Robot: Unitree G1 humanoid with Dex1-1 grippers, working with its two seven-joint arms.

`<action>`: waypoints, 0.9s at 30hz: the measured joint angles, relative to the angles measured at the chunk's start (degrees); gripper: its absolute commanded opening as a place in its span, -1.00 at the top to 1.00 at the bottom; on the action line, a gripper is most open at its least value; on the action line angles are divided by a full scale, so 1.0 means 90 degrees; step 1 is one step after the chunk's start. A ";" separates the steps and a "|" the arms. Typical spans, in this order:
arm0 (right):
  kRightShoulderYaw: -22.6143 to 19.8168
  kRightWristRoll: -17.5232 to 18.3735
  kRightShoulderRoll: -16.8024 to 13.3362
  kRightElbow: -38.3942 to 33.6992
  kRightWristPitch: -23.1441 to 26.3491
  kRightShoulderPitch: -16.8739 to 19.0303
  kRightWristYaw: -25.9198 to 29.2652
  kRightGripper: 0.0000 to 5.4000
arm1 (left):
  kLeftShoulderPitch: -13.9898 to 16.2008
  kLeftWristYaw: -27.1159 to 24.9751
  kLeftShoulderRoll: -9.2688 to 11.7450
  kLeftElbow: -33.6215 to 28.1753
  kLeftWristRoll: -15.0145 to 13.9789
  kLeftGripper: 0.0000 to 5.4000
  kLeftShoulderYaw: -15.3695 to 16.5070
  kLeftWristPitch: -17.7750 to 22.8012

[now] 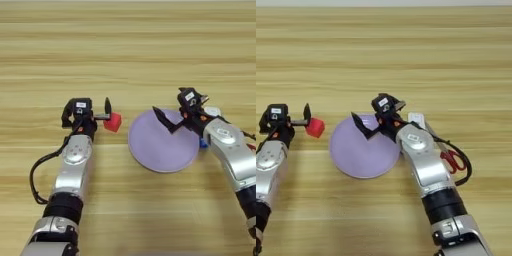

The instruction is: Move the objects on the table

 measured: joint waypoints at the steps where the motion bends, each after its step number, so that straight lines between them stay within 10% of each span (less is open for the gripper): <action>1: -0.0125 0.0080 0.0087 0.0189 -0.0187 -0.0069 -0.0114 -0.99 | -0.0008 -0.0031 0.0030 0.0049 -0.0001 -1.00 0.0001 -0.0002; 14: -0.0984 0.0561 0.0554 0.1539 -0.1699 -0.0616 -0.0880 -0.99 | -0.0112 -0.0364 0.0295 0.0468 -0.0012 -1.00 0.0042 -0.0075; 27: -0.1126 0.0515 0.0535 0.2198 -0.1976 -0.0857 -0.1286 -0.99 | -0.0304 -0.0680 0.0413 0.0812 0.0005 -1.00 -0.0092 -0.0153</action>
